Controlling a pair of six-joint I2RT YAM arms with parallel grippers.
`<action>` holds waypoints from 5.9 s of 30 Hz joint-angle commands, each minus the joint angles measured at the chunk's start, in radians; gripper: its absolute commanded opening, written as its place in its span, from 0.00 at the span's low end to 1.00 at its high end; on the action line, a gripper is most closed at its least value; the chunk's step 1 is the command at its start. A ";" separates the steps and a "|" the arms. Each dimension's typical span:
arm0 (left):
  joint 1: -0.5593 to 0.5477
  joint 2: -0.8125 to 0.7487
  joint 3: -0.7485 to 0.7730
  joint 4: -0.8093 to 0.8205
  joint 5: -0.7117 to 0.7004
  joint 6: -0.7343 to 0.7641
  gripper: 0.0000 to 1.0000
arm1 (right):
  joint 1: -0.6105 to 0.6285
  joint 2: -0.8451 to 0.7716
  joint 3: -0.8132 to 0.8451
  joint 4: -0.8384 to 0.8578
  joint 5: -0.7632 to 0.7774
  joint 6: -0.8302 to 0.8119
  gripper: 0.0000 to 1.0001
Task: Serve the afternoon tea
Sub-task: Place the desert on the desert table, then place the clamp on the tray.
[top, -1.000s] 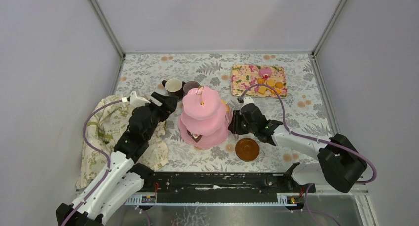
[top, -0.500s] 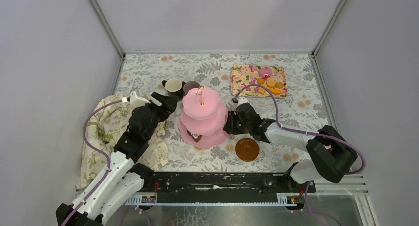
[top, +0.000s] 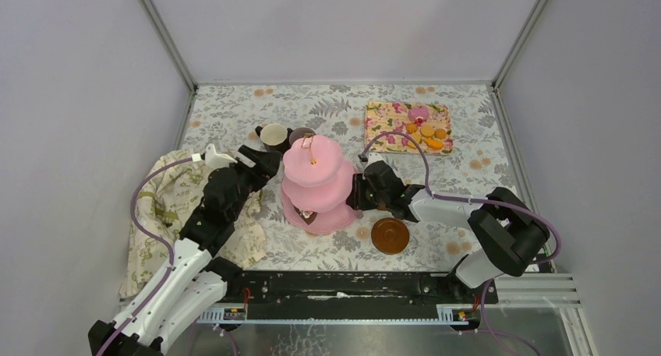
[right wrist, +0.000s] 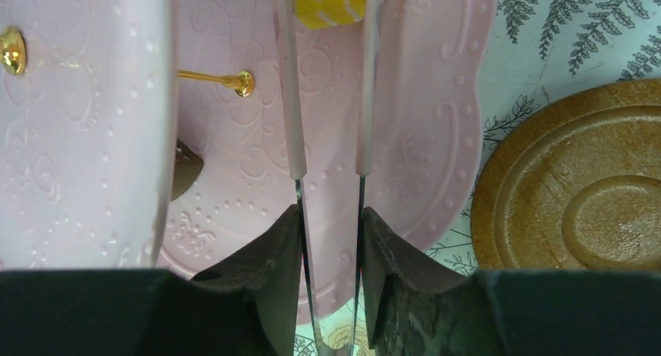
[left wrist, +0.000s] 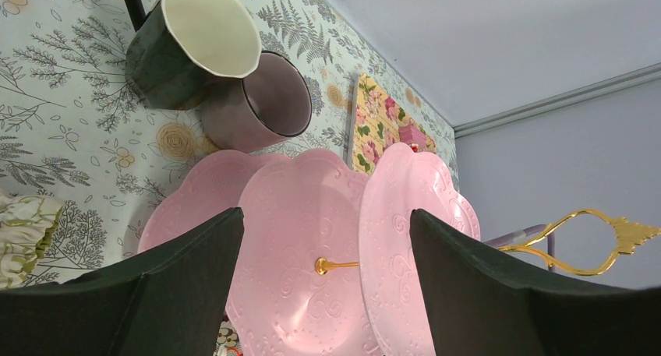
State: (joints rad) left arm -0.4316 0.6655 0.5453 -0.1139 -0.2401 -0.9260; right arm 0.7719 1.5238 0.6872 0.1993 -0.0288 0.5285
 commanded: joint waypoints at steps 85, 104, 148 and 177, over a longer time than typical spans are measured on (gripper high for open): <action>-0.006 -0.015 0.030 0.058 0.010 0.026 0.84 | -0.175 -0.350 0.122 -0.408 0.435 -0.049 0.45; -0.006 0.002 0.015 0.089 0.052 -0.003 0.84 | -0.518 0.265 0.636 -0.353 0.338 -0.147 0.44; -0.006 0.074 -0.014 0.136 0.067 0.007 0.84 | -0.581 0.705 1.045 -0.555 0.323 -0.162 0.49; -0.006 0.046 0.002 0.108 0.066 0.000 0.85 | -0.603 0.601 1.058 -0.588 0.245 -0.188 0.00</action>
State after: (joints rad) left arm -0.4316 0.7254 0.5392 -0.0376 -0.1814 -0.9291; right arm 0.1734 2.2234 1.7370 -0.3878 0.2321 0.3660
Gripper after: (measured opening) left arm 0.845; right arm 0.262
